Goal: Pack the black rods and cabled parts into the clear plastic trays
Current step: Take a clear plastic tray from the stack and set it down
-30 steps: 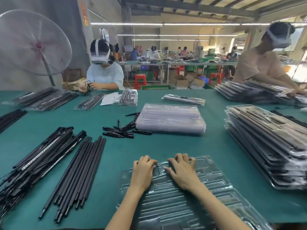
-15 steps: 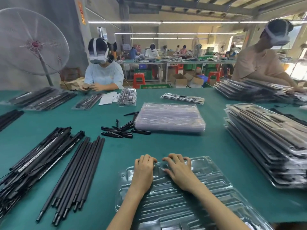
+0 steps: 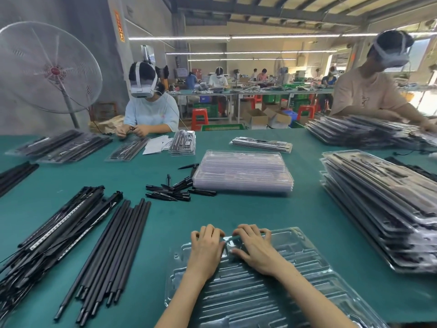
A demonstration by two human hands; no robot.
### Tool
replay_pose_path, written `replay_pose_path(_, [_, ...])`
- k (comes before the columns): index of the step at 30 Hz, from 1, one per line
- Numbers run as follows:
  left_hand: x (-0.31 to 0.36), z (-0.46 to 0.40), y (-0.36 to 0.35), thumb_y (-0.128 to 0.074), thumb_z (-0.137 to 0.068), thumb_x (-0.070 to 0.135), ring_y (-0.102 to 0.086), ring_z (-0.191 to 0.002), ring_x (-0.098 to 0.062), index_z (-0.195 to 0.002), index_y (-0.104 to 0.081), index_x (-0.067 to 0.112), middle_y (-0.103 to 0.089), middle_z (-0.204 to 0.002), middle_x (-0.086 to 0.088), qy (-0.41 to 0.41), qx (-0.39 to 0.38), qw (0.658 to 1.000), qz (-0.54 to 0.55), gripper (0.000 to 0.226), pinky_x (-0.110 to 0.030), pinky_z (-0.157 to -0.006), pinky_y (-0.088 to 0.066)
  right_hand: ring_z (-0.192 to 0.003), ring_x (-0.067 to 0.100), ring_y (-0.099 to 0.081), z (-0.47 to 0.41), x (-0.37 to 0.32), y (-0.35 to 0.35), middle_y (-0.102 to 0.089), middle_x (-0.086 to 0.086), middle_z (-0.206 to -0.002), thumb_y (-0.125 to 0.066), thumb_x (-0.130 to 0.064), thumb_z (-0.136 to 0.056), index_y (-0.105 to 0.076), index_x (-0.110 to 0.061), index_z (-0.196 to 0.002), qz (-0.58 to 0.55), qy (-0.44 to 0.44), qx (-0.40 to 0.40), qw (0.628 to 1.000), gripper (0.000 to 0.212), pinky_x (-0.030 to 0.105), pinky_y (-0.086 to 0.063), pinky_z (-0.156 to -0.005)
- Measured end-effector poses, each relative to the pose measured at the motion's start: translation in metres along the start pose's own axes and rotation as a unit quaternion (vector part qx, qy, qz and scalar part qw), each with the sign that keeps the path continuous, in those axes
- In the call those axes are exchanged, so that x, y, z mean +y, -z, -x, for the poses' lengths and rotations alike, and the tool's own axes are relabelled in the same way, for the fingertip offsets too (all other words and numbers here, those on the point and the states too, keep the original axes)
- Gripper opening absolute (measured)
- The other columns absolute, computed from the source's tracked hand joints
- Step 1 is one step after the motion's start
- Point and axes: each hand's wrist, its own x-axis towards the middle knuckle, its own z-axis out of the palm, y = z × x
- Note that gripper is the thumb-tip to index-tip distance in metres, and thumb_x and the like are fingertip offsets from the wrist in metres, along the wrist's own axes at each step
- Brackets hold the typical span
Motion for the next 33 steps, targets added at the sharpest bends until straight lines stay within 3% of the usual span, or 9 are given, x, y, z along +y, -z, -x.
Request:
replay_pose_path(5, [0.002,0.0,0.0,-0.035,-0.101,0.029,-0.041,-0.111,-0.013,-0.123,-0.047,0.027,-0.046,-0.12,0.009,-0.005,-0.023,0.999,-0.039,0.026,-0.03,-0.085,-0.02,-0.12,0.011,-0.033,-0.006,0.001,0.007,-0.039,-0.008,-0.127,-0.043,-0.065,-0.088,-0.04,-0.023,-0.125,0.002,0.02,-0.018,1.0,0.056,0.037,-0.02,-0.101])
replay_pose_path(7, [0.006,0.001,0.008,-0.058,-0.091,0.025,-0.052,-0.099,-0.014,-0.11,-0.057,0.026,-0.054,-0.106,0.008,-0.018,-0.008,0.999,-0.05,0.019,-0.03,-0.078,-0.022,-0.116,0.014,-0.034,-0.012,0.002,0.014,-0.041,-0.005,-0.123,-0.046,-0.066,-0.086,-0.041,-0.021,-0.122,0.011,0.024,-0.046,0.999,0.058,0.037,-0.022,-0.099])
replay_pose_path(9, [0.01,0.002,0.011,-0.085,-0.061,0.02,-0.058,-0.072,-0.014,-0.085,-0.066,0.026,-0.059,-0.08,0.007,-0.035,-0.002,0.996,-0.077,0.031,-0.031,-0.067,-0.022,-0.113,0.016,-0.034,-0.019,0.001,0.022,-0.043,-0.002,-0.12,-0.051,-0.067,-0.083,-0.042,-0.019,-0.117,0.02,0.021,-0.082,0.996,0.059,0.039,-0.023,-0.096])
replay_pose_path(15, [0.013,0.002,0.007,-0.089,-0.048,0.021,-0.055,-0.059,-0.013,-0.069,-0.064,0.022,-0.056,-0.068,0.007,-0.037,0.014,0.992,-0.123,0.033,-0.031,-0.063,-0.026,-0.113,0.02,-0.037,-0.035,-0.005,0.036,-0.048,0.002,-0.12,-0.06,-0.066,-0.078,-0.043,-0.02,-0.106,0.037,0.002,-0.148,0.988,0.057,0.042,-0.026,-0.091])
replay_pose_path(18, [0.014,-0.001,0.007,-0.082,-0.06,0.024,-0.056,-0.069,-0.014,-0.078,-0.063,0.021,-0.057,-0.078,0.005,-0.029,0.004,0.993,-0.115,0.026,-0.029,-0.068,-0.03,-0.111,0.02,-0.037,-0.041,-0.008,0.041,-0.048,-0.001,-0.11,-0.065,-0.065,-0.074,-0.038,-0.021,-0.096,0.036,-0.005,-0.17,0.985,0.056,0.045,-0.027,-0.092])
replay_pose_path(21, [0.009,-0.01,0.002,-0.049,-0.089,0.025,-0.043,-0.103,-0.02,-0.111,-0.048,0.018,-0.045,-0.112,0.0,0.008,-0.074,0.994,-0.077,0.022,-0.032,-0.084,-0.025,-0.109,0.021,-0.037,-0.046,-0.013,0.044,-0.043,-0.005,-0.098,-0.068,-0.065,-0.07,-0.039,-0.021,-0.092,0.063,0.002,-0.173,0.983,0.058,0.048,-0.025,-0.093])
replay_pose_path(25, [0.002,-0.034,0.011,-0.049,-0.084,0.027,-0.041,-0.107,-0.02,-0.104,-0.051,0.022,-0.046,-0.109,0.0,0.035,-0.178,0.983,-0.001,0.021,-0.034,-0.079,-0.019,-0.109,0.02,-0.039,-0.046,-0.015,0.041,-0.042,-0.007,-0.094,-0.072,-0.064,-0.067,-0.041,-0.022,-0.09,0.067,0.011,-0.134,0.989,0.056,0.045,-0.025,-0.087])
replay_pose_path(30, [-0.01,-0.065,0.031,-0.039,-0.099,0.023,-0.052,-0.087,-0.014,-0.086,-0.057,0.025,-0.061,-0.093,-0.001,0.116,-0.325,0.909,0.234,0.022,-0.032,-0.082,-0.033,-0.109,0.02,-0.04,-0.042,-0.009,0.041,-0.043,-0.009,-0.096,-0.074,-0.062,-0.064,-0.042,-0.028,-0.09,0.013,0.022,-0.107,0.994,0.053,0.039,-0.021,-0.079])
replay_pose_path(33, [-0.014,-0.072,0.047,-0.046,-0.1,0.026,-0.059,-0.054,-0.007,-0.089,-0.064,0.014,-0.064,-0.062,0.007,0.145,-0.41,0.829,0.352,0.025,-0.021,-0.057,-0.043,-0.102,0.016,-0.038,-0.04,-0.008,0.047,-0.042,-0.009,-0.096,-0.075,-0.062,-0.064,-0.04,-0.027,-0.09,-0.005,0.025,-0.098,0.995,0.056,0.038,-0.021,-0.078])
